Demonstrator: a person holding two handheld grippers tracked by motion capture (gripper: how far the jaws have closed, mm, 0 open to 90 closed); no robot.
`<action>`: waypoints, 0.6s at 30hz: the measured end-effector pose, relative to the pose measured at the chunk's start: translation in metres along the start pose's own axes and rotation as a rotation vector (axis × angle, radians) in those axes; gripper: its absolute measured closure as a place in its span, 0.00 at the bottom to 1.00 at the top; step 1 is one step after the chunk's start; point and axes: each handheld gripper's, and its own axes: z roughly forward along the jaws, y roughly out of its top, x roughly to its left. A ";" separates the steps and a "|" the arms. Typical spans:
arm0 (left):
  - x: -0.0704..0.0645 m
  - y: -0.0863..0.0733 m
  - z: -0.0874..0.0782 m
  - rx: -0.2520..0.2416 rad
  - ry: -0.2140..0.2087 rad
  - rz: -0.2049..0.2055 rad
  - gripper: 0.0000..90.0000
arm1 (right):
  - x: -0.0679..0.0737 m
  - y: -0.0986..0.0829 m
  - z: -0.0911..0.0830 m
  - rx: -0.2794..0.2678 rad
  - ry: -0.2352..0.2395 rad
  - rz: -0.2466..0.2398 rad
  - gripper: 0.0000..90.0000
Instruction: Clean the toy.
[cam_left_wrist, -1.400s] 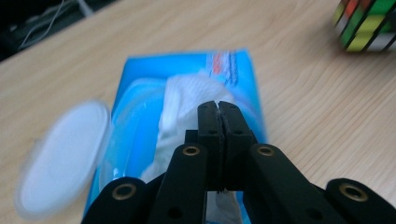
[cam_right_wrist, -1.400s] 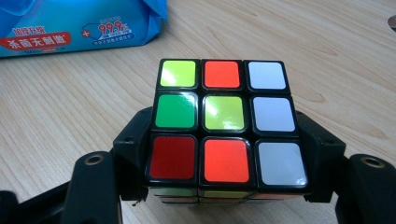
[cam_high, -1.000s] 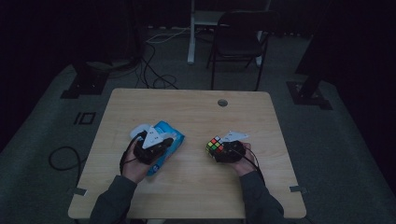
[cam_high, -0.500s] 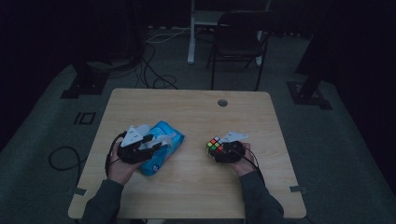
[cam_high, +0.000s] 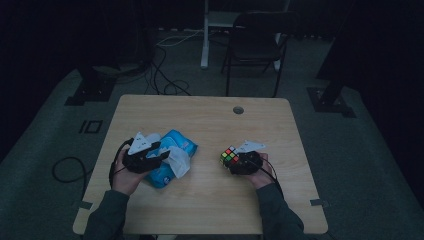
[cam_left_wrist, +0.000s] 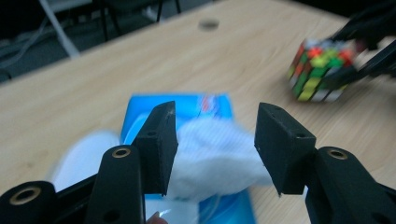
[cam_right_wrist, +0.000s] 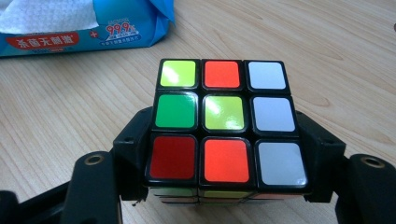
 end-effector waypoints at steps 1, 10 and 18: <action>0.003 -0.004 0.007 0.034 0.008 -0.009 0.55 | 0.000 0.000 0.000 0.000 0.000 0.000 0.38; 0.000 -0.012 0.040 0.132 0.017 0.019 0.48 | 0.001 -0.001 0.002 0.006 0.004 -0.001 0.38; 0.005 -0.016 0.051 0.191 0.043 -0.030 0.71 | 0.000 -0.001 0.001 0.001 0.006 0.002 0.38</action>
